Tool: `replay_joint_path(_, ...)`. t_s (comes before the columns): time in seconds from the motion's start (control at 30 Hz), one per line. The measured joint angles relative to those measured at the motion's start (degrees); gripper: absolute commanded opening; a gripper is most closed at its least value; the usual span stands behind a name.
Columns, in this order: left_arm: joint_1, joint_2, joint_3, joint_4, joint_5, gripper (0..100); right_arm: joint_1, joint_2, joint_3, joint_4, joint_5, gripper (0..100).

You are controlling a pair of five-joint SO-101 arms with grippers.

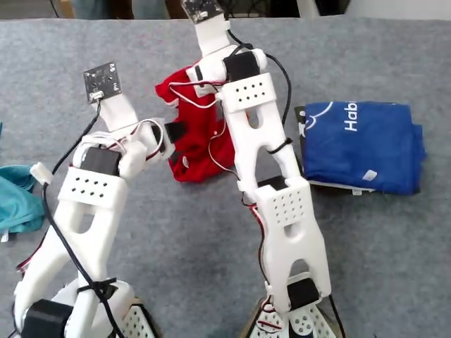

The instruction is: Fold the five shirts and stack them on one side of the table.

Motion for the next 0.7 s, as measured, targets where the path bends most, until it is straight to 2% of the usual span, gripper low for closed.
replay_joint_path(0.17, 1.1, 0.0, 0.4, -1.5, 0.1, 30, 0.6, 0.0, 0.0, 0.0, 2.6, 1.6)
replay_joint_path(0.47, 3.3, 6.6, 2.4, -6.0, 0.3, 30, 2.1, 0.0, 0.0, 4.0, 15.5, 1.5)
replay_joint_path(0.6, 3.3, 9.7, 2.4, -6.1, 0.4, 30, 2.5, 0.0, 0.0, 5.0, 17.1, 1.5)
replay_joint_path(0.7, 3.3, 11.9, 1.9, -6.1, 0.4, 23, 2.4, 0.0, 0.0, 5.0, 17.1, 1.5)
